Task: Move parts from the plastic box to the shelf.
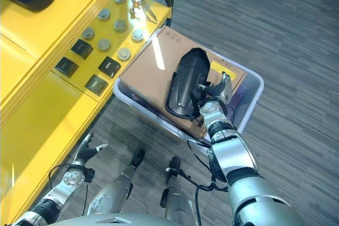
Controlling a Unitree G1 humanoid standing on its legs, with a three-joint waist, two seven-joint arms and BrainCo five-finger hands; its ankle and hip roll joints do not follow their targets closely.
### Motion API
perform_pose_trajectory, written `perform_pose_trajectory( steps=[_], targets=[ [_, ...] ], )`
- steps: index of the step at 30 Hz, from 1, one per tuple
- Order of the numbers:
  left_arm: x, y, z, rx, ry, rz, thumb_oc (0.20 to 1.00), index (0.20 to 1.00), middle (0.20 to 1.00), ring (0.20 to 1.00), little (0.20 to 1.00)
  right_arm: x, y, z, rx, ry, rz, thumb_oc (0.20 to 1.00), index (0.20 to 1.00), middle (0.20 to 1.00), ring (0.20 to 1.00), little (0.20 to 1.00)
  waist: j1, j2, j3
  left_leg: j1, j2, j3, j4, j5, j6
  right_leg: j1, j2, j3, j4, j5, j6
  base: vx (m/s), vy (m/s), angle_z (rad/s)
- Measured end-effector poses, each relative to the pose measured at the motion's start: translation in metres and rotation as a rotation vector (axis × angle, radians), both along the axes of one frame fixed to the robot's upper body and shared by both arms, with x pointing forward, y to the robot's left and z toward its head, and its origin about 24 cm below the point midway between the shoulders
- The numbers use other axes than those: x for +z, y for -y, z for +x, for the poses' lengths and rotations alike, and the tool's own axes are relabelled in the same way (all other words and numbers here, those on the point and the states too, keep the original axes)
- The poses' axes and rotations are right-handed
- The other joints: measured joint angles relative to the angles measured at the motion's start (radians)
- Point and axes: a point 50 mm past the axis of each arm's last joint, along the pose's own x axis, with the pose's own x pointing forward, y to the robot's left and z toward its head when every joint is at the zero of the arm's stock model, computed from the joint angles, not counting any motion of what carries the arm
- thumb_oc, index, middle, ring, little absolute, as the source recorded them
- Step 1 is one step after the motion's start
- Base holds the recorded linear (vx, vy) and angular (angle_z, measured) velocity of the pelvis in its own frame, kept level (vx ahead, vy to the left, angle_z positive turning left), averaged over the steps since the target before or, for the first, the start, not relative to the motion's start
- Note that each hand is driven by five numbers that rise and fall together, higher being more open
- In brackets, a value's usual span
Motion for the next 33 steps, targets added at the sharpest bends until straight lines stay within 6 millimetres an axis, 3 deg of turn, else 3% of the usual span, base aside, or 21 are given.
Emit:
perform_pose_trajectory(
  steps=[2, 4, 5, 10, 13, 18, 29, 33],
  targets=[
    [-0.001, 0.006, 0.002, -0.003, -0.002, -0.012, 1.0, 1.0, 1.0, 1.0, 1.0, -0.013, -0.004, -0.004, -0.012, -0.051, 0.024, 1.0, 1.0, 1.0, 1.0, 1.0, 0.0, -0.001, 0.002, 0.001, 0.0, -0.002, -0.001, 0.001, 0.0, 0.001, 0.0, -0.002, 0.0, 0.0, 0.0, 0.0, 0.0, 0.0],
    [0.001, 0.007, 0.004, -0.006, 0.004, -0.013, 1.0, 1.0, 1.0, 1.0, 1.0, -0.016, -0.006, -0.004, -0.011, -0.062, 0.035, 0.718, 0.718, 0.718, 0.718, 0.718, 0.001, 0.0, 0.003, 0.001, 0.0, -0.002, -0.002, 0.001, 0.0, 0.001, 0.0, -0.003, 0.0, 0.0, 0.0, -0.01, -0.011, 0.02],
    [0.001, 0.006, 0.006, -0.001, 0.006, -0.008, 1.0, 1.0, 1.0, 1.0, 1.0, -0.015, -0.005, -0.004, -0.016, -0.067, 0.032, 0.2, 0.2, 0.2, 0.2, 0.2, 0.002, 0.0, 0.004, 0.001, 0.0, -0.006, -0.003, 0.001, 0.0, 0.003, 0.0, -0.008, 0.0, -0.001, 0.001, -0.01, -0.017, 0.06],
    [0.0, 0.004, 0.004, 0.001, -0.003, 0.0, 1.0, 1.0, 1.0, 1.0, 1.0, -0.001, 0.022, -0.005, -0.104, -0.042, 0.093, 0.2, 0.2, 0.2, 0.2, 0.2, 0.024, 0.004, 0.015, 0.007, 0.001, -0.016, -0.011, 0.006, -0.007, 0.008, 0.0, -0.016, -0.001, -0.013, 0.006, 0.0, -0.005, 0.06],
    [-0.003, 0.001, -0.001, 0.004, -0.02, 0.009, 1.0, 1.0, 1.0, 1.0, 1.0, 0.0, 0.026, -0.006, -0.105, -0.042, 0.099, 0.2, 0.2, 0.2, 0.2, 0.2, 0.026, 0.006, 0.018, 0.007, 0.001, -0.018, -0.014, 0.004, -0.012, 0.009, -0.001, -0.017, 0.0, -0.012, 0.006, 0.0, 0.0, 0.0],
    [-0.004, 0.0, -0.001, 0.004, -0.026, 0.015, 1.0, 1.0, 1.0, 1.0, 1.0, -0.012, 0.025, -0.011, -0.159, -0.015, 0.262, 0.2, 0.2, 0.2, 0.2, 0.2, 0.026, 0.008, 0.019, 0.009, 0.0, -0.024, -0.015, 0.009, -0.005, 0.013, -0.001, -0.021, 0.0, -0.012, 0.004, 0.0, -0.002, 0.03],
    [0.023, -0.002, 0.016, 0.012, 0.102, -0.031, 1.0, 1.0, 1.0, 1.0, 1.0, -0.009, 0.03, -0.015, -0.126, 0.084, 0.296, 0.2, 0.2, 0.2, 0.2, 0.2, 0.017, 0.032, 0.029, 0.031, -0.003, -0.038, -0.016, 0.013, -0.004, 0.04, -0.004, -0.038, 0.0, -0.013, 0.001, 0.0, -0.002, 0.04],
    [0.054, -0.004, 0.028, 0.001, 0.243, -0.079, 1.0, 1.0, 1.0, 1.0, 1.0, -0.003, 0.025, -0.017, -0.049, 0.12, 0.21, 0.2, 0.2, 0.2, 0.2, 0.2, 0.005, 0.043, 0.027, 0.073, -0.001, -0.037, -0.031, 0.008, -0.01, 0.076, -0.008, -0.037, 0.0, -0.019, 0.005, 0.01, -0.025, 0.0]
  ],
)
